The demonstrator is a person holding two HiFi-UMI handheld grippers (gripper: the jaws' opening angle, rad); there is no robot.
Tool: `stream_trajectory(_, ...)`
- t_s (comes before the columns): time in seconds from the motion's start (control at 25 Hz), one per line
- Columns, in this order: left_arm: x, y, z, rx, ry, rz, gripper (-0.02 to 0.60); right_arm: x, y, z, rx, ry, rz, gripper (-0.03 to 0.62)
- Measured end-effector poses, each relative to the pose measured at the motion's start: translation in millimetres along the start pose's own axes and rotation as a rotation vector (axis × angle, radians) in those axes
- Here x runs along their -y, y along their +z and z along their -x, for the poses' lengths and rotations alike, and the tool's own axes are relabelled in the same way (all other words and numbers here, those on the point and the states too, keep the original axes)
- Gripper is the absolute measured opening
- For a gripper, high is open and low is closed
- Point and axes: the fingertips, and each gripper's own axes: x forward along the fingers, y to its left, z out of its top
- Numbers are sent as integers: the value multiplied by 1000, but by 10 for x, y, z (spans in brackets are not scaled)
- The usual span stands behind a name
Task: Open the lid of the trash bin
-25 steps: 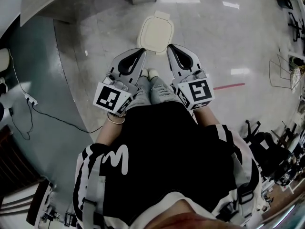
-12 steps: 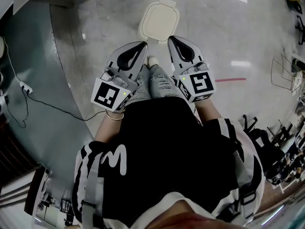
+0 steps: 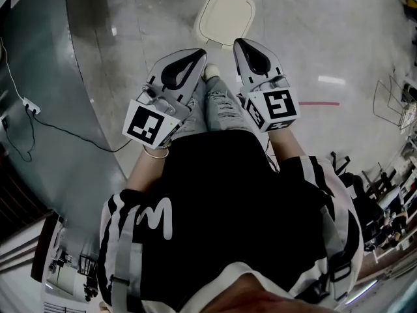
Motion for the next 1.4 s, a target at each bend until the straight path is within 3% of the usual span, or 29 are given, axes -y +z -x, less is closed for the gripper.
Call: stream_trajectory(1.4, -352, -781, 163, -49, 61, 72, 2, 27, -1027, -797, -116, 21, -12, 9)
